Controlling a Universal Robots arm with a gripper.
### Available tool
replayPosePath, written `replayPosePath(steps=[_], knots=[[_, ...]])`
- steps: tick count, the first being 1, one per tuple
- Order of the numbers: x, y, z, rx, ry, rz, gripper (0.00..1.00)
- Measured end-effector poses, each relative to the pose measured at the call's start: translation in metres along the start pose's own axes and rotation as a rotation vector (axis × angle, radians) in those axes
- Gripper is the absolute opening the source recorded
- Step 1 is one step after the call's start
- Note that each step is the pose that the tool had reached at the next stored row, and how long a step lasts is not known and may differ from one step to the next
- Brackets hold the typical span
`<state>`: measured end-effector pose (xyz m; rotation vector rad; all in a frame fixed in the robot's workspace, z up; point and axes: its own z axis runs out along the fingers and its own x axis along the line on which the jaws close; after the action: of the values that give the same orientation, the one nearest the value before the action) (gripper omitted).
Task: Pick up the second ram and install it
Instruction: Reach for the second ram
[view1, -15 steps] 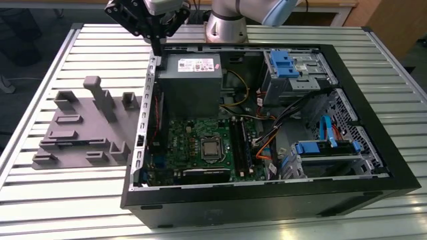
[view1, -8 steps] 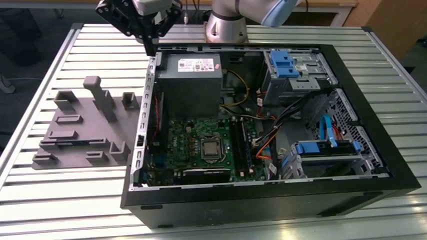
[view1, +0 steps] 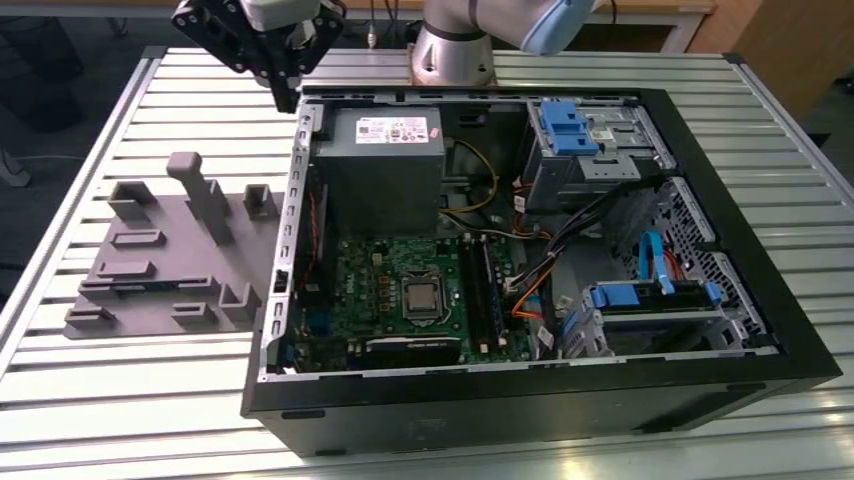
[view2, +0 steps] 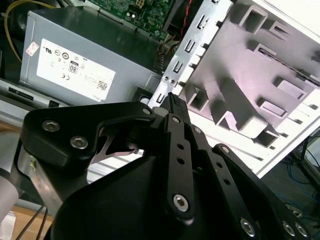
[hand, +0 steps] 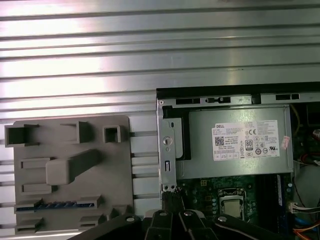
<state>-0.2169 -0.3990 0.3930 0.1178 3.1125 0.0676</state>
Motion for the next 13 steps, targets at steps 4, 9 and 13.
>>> replayPosePath(steps=[4, 9, 13], knots=[[0.0066, -0.0005, -0.0001, 0.0000, 0.0000, 0.000, 0.11], [0.0146, -0.0011, -0.0002, 0.0001, 0.0001, 0.000, 0.11], [0.0214, -0.0016, -0.0002, 0.0000, 0.0000, 0.000, 0.11]])
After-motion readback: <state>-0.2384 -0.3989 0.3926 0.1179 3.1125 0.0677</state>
